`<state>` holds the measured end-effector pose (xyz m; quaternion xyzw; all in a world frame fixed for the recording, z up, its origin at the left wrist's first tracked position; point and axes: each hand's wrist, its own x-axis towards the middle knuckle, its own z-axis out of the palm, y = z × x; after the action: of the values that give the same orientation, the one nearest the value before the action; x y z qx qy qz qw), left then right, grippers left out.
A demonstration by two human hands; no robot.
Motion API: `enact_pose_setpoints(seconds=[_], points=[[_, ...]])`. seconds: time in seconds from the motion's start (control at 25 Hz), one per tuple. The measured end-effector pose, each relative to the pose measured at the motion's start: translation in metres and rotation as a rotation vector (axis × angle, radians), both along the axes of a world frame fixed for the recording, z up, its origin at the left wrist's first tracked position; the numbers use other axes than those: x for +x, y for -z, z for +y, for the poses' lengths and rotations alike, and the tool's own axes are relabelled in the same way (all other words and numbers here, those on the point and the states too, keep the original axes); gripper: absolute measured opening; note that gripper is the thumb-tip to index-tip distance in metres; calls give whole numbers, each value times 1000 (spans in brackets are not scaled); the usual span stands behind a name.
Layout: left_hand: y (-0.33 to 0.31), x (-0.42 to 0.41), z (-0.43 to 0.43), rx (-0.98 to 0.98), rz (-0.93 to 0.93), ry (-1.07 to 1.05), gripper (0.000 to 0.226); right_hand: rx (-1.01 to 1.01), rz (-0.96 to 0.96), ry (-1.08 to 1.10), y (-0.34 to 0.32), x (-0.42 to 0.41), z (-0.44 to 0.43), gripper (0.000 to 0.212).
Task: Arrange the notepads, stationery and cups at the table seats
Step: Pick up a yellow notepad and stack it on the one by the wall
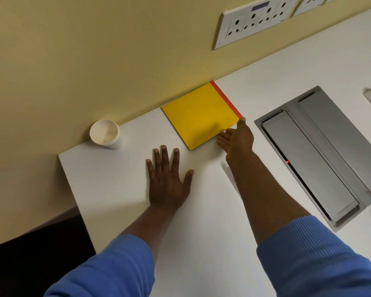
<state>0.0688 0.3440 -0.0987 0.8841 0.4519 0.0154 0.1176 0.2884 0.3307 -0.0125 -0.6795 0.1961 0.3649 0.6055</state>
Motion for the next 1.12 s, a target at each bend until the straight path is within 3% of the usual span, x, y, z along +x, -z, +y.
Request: enact_pose_setpoints(seconds=[0.24,0.32,0.4,0.52,0.64,0.8,1.12], points=[[-1,0,1,-11,16,7,80,-32,-107,-97,-19,-13,-16,53],[-3,-1,0,-15,31,21,83,-69,-182,-158,-28,-24,-26,62],[-3,-1,2,-51,58,35,88,-159,-315,-281,-41,-38,-38,71],[-16,-3,8,-170,94,75,96,-258,-522,-543,-57,-63,-72,59],[-42,-16,11,-290,96,73,99,-323,-640,-721,-61,-85,-114,85],[-70,-46,-25,-162,72,203,99,-405,-740,-824,-70,-111,-167,77],[-133,-60,-118,41,-13,511,97,-693,-1073,-1000,-88,-156,-290,86]])
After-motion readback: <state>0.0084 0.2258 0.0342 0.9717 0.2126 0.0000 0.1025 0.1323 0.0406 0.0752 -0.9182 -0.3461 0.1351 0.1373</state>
